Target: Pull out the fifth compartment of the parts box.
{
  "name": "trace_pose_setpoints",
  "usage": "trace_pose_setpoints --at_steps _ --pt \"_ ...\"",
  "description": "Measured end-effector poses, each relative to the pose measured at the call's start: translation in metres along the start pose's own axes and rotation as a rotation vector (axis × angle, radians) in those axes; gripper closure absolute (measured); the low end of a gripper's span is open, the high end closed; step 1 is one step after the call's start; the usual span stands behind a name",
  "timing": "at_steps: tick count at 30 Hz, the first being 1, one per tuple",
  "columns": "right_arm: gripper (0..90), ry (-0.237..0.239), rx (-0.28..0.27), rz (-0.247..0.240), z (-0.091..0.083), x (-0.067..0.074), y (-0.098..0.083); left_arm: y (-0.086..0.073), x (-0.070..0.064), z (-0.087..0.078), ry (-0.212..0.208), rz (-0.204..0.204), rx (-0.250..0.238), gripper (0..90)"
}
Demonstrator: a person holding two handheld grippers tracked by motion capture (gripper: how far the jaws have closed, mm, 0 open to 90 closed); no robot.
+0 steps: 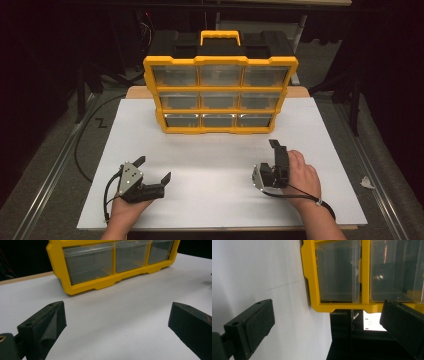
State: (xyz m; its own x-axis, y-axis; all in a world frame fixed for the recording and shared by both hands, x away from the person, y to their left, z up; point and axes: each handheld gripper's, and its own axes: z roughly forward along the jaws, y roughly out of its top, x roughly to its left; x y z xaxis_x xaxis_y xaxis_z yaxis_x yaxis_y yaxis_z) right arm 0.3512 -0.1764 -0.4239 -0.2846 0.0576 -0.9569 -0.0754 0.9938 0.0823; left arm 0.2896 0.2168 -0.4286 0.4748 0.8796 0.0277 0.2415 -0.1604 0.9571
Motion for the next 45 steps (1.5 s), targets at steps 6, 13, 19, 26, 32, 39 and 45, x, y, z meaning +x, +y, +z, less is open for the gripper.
trace_pose_setpoints --at_steps 6,13,19,26,32,39,45 --pt "0.9 0.001 -0.003 -0.007 -0.002 0.001 0.003 0.0 0.0 -0.001 0.0 0.002 -0.001 2.1" --pt "4.5 -0.017 -0.022 -0.026 -0.003 0.003 0.01 0.0 -0.002 0.0 -0.002 0.007 -0.004 1.3" --pt "10.9 -0.047 -0.043 -0.028 -0.004 0.006 0.022 0.001 -0.004 0.001 -0.01 0.028 -0.001 1.2" --pt "20.1 -0.073 -0.066 -0.037 0.001 0.007 0.036 0.001 -0.006 0.002 -0.016 0.038 -0.011 0.2" --pt "29.6 -0.095 -0.058 -0.049 0.005 0.004 0.048 0.001 -0.005 0.003 -0.029 0.04 -0.009 0.3" --pt "38.9 -0.155 -0.065 -0.039 0.009 -0.014 0.059 0.001 -0.006 0.001 -0.04 0.04 -0.034 0.3" --pt "43.1 -0.183 -0.062 -0.005 0.018 -0.03 0.076 0.001 -0.005 0.0 -0.049 0.035 -0.041 0.3"
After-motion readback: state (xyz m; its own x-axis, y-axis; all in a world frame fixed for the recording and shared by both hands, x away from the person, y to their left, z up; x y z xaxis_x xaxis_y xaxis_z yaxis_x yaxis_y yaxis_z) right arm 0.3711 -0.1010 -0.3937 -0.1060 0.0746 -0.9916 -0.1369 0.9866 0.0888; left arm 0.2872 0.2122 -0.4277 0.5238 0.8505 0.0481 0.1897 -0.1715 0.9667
